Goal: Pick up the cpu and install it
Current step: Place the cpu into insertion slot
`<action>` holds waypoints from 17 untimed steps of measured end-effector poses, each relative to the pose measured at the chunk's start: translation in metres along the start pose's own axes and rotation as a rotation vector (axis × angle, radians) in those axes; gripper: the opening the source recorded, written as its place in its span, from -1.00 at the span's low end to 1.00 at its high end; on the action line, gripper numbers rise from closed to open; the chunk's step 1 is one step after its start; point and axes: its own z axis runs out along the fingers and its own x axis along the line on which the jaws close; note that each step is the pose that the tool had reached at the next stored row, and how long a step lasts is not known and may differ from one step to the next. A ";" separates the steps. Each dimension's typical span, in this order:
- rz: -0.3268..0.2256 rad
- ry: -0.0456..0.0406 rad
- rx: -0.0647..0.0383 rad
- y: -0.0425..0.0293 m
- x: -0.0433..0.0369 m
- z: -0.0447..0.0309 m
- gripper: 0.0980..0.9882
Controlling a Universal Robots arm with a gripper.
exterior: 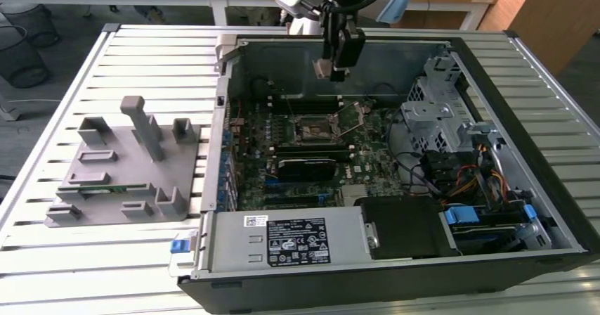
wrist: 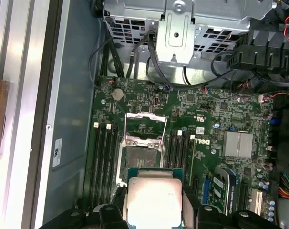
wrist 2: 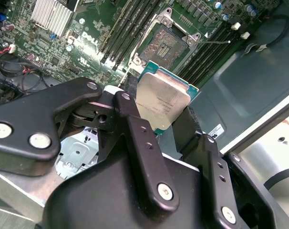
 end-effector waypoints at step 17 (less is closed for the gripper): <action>0.000 0.0001 0.000 -0.0001 0.0000 0.0054 0.00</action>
